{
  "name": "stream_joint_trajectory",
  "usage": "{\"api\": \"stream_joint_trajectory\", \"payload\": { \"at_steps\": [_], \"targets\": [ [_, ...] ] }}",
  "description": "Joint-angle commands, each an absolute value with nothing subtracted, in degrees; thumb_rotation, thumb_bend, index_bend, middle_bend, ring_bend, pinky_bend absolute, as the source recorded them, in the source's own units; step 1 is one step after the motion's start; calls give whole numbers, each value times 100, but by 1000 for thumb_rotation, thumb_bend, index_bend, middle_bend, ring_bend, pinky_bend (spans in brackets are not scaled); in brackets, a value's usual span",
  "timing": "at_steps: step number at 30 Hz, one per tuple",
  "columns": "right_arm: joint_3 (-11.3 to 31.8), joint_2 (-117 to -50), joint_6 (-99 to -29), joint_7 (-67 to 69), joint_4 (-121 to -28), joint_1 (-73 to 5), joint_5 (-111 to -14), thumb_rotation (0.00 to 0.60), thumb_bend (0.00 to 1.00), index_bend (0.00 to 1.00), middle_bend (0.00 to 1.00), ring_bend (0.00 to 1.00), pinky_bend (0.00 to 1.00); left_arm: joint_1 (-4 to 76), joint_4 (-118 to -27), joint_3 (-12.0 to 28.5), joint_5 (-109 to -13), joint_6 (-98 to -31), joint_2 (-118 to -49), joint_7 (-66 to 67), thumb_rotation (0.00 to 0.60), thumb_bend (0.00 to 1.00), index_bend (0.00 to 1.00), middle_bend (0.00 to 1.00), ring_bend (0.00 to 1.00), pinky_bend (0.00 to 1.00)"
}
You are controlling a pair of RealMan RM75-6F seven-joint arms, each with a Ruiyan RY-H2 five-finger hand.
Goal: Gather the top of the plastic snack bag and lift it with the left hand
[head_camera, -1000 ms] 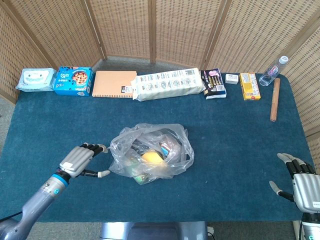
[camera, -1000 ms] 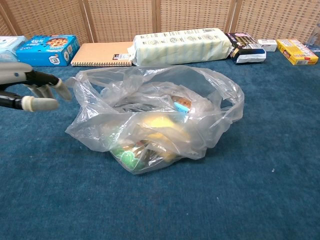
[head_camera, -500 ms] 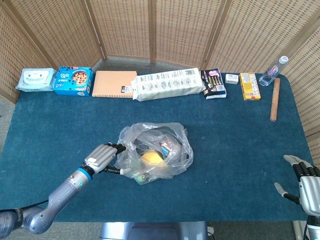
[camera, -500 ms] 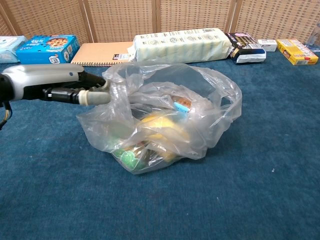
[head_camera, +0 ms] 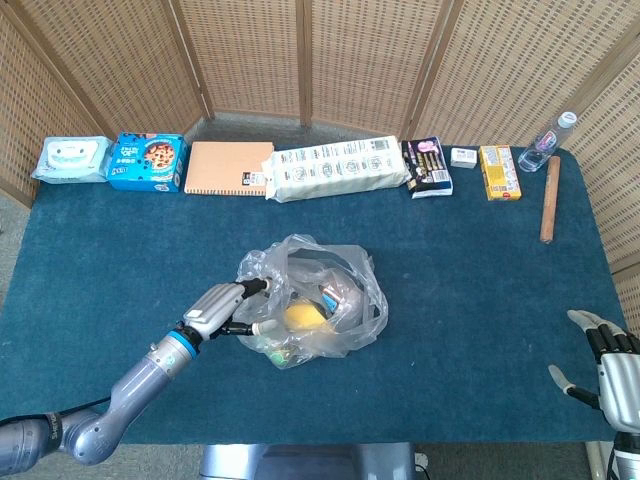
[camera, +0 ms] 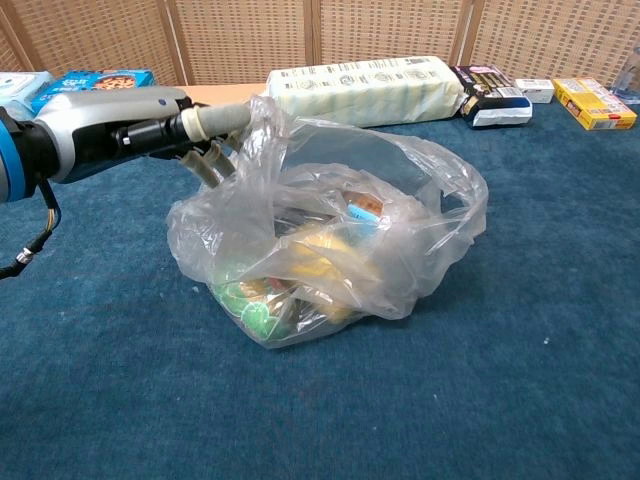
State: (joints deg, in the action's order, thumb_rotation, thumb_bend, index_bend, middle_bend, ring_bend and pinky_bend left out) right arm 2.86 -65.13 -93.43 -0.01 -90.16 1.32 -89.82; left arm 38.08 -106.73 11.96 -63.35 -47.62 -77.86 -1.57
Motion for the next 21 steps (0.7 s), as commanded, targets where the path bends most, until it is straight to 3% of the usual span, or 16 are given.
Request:
{"api": "stream_joint_trajectory", "payload": {
  "at_steps": [1,21],
  "targets": [
    [284,-6509,-9341,-21,-9028,137,-8982,522,241,190,233,248,254,3770,-10691,1236,-6391,-4784,-7854,-450,0,40,227,218,255,250],
    [301,-6493,-9368,-12,-9055,169,-8991,520,241,190,232,248,253,3878,-10345,1227,-5997,-4662,-8403,-1103,0,41,227,218,255,281]
  ]
}}
